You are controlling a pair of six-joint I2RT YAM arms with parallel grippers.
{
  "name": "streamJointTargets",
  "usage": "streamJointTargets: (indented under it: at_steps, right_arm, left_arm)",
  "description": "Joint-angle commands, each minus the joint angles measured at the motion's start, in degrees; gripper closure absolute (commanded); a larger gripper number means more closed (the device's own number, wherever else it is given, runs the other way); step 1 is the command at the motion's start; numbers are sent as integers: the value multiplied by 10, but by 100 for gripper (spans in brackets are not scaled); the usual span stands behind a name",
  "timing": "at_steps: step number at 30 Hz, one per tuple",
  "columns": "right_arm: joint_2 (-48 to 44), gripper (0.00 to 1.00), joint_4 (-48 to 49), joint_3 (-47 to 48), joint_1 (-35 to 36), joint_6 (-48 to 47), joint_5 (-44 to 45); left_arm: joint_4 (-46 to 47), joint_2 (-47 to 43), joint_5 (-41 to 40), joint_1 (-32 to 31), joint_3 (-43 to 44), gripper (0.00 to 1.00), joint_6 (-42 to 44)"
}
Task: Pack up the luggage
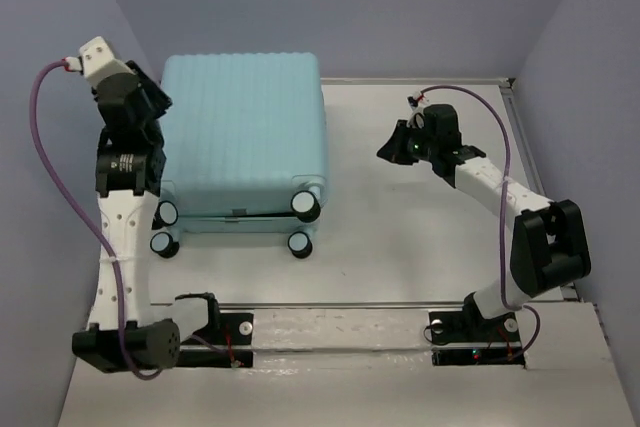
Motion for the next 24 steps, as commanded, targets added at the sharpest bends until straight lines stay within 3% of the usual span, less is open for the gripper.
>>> streamJointTargets:
  at_steps: [1, 8, 10, 11, 14, 18, 24]
  right_arm:
    - [-26, 93, -2, -17, 11, -20, -7]
    - [-36, 93, -4, -21, 34, -29, -5]
    - [-41, 93, -4, -27, 34, -33, -2]
    - [-41, 93, -4, -27, 34, -33, 0]
    - [-36, 93, -4, -17, 34, -29, -1]
    - [-18, 91, -4, 25, 34, -19, -7]
    - [52, 85, -4, 139, 34, 18, -19]
  left_arm:
    - [24, 33, 157, 174, -21, 53, -98]
    - [27, 133, 109, 285, -31, 48, -140]
    - [27, 177, 163, 322, -37, 48, -145]
    - [27, 192, 164, 326, -40, 48, -144]
    - [26, 248, 263, 328, -68, 47, -160]
    - [109, 284, 410, 333, -163, 47, -219]
    - [200, 286, 473, 323, -306, 44, -257]
